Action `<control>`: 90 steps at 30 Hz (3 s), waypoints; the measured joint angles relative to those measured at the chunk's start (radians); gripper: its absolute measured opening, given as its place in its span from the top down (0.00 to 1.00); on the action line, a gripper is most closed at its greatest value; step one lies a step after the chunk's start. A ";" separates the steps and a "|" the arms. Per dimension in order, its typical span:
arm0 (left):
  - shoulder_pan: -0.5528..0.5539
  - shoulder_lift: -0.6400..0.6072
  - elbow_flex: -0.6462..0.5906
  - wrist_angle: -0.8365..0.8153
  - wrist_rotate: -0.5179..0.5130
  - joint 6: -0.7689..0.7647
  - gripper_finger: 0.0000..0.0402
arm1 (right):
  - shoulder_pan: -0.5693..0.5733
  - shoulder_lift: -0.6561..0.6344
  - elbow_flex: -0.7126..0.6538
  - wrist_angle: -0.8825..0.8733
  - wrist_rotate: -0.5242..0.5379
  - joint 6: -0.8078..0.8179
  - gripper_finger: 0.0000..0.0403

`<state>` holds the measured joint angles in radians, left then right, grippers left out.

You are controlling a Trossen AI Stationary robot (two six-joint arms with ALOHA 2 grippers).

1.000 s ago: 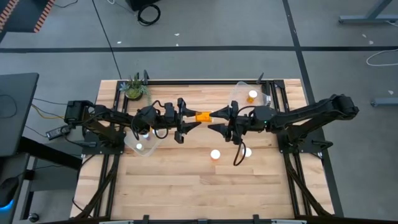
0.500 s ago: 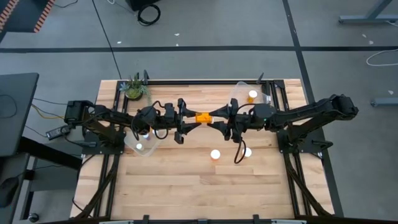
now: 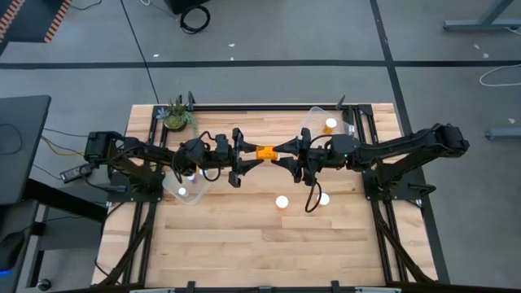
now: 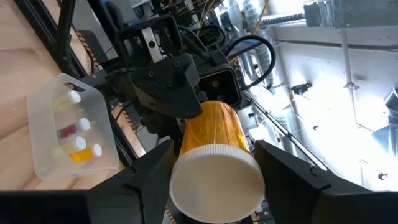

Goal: Pick and place medicine bottles into bin by pill shape (circle, oval)
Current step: Adjust the large orange pill bottle in the right transparent bin

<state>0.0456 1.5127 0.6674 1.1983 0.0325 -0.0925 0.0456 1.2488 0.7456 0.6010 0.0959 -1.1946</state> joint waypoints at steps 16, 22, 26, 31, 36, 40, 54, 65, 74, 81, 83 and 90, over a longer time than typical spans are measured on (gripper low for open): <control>0.000 0.000 0.000 -0.009 0.000 0.000 0.51 | -0.004 -0.001 0.000 -0.008 0.001 0.025 0.45; 0.004 0.000 0.000 -0.030 0.001 0.023 0.44 | -0.003 -0.001 0.000 -0.019 0.028 0.049 0.45; 0.004 0.000 0.000 -0.046 0.001 0.040 0.38 | -0.003 0.000 0.000 -0.030 0.049 0.055 0.45; 0.004 -0.001 0.000 -0.070 0.005 0.052 0.30 | -0.004 0.000 0.000 -0.029 0.055 0.052 0.45; 0.014 -0.001 0.000 -0.110 0.008 0.052 0.26 | -0.004 0.000 0.000 -0.027 0.072 0.051 0.45; 0.028 -0.001 -0.001 -0.188 0.005 0.052 0.25 | -0.004 -0.007 0.000 -0.026 0.124 0.059 0.45; 0.058 -0.001 -0.002 -0.556 0.002 0.025 0.27 | -0.096 -0.010 0.000 -0.305 0.388 0.256 0.44; 0.058 -0.001 -0.002 -0.606 -0.004 -0.001 0.27 | -0.334 -0.010 0.158 -0.854 0.402 0.733 0.44; 0.058 -0.001 -0.002 -0.607 -0.013 -0.001 0.27 | -0.497 -0.010 0.262 -1.209 0.352 1.008 0.44; 0.058 -0.001 -0.002 -0.607 -0.014 -0.001 0.27 | -0.581 0.021 0.262 -1.288 0.274 1.057 0.44; 0.058 -0.001 -0.002 -0.608 -0.014 -0.001 0.27 | -0.596 0.045 0.262 -1.297 0.259 1.057 0.44; 0.058 -0.001 -0.002 -0.613 -0.014 -0.001 0.27 | -0.655 0.171 0.262 -1.303 0.184 1.039 0.44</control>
<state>0.1040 1.5116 0.6659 0.5857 0.0189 -0.0933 -0.6095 1.4196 1.0080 -0.7024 0.2796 -0.1559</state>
